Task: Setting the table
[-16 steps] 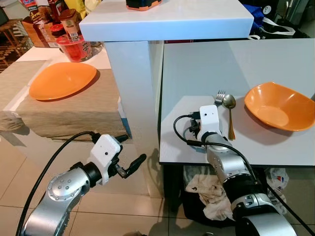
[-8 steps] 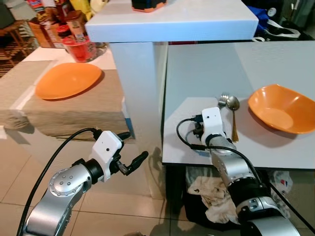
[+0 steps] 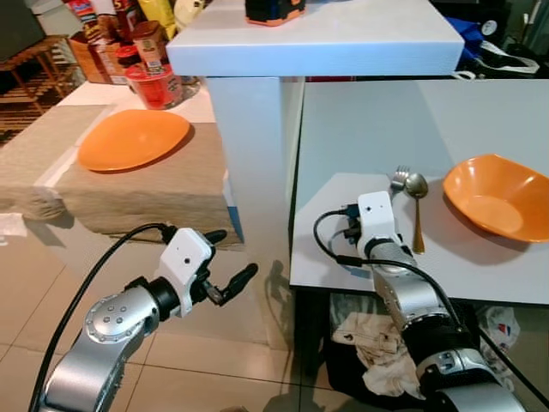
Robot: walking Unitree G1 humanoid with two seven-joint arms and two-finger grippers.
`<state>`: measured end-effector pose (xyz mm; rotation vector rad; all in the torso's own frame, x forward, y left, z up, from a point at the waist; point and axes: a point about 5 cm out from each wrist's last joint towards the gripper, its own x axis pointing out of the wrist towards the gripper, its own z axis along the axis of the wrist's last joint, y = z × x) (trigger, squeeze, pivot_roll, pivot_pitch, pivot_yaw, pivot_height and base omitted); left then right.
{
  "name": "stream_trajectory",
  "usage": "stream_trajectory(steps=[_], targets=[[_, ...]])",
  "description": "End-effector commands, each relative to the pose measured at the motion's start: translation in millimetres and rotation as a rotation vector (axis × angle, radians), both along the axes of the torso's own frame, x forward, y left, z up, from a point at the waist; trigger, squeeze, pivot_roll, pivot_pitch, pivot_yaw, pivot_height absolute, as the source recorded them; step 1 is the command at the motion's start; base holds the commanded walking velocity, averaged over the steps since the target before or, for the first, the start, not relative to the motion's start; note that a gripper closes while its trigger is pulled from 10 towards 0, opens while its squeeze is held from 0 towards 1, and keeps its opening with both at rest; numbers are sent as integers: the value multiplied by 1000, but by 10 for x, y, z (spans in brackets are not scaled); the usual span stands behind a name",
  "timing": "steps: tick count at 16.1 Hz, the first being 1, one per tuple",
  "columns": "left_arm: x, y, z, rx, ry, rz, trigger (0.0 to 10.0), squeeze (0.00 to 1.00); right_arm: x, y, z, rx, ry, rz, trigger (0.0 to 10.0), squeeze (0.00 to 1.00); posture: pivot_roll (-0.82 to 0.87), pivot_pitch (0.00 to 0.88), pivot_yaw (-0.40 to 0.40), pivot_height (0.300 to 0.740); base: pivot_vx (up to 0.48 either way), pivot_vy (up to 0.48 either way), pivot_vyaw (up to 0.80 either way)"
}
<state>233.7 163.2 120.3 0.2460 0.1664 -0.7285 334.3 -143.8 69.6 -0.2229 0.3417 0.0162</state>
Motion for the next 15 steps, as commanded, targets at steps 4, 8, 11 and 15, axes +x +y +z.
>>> stream_trajectory(steps=[4,8,11,15], targets=[[23,36,53,15,-17,7,10000,0,-113,-183,-219,72,116,-144,10000,0,26,6,119,736,0,0,0],[17,48,51,19,-18,10,10000,0,-102,-255,-204,121,112,-218,10000,0,28,7,121,736,0,0,0],[14,45,44,20,-18,10,10000,0,-109,-280,-207,111,115,-224,10000,0,26,10,121,736,0,0,0],[24,51,39,30,-23,11,10000,0,-95,-45,-138,90,64,-79,10000,0,26,7,119,736,0,0,0]])
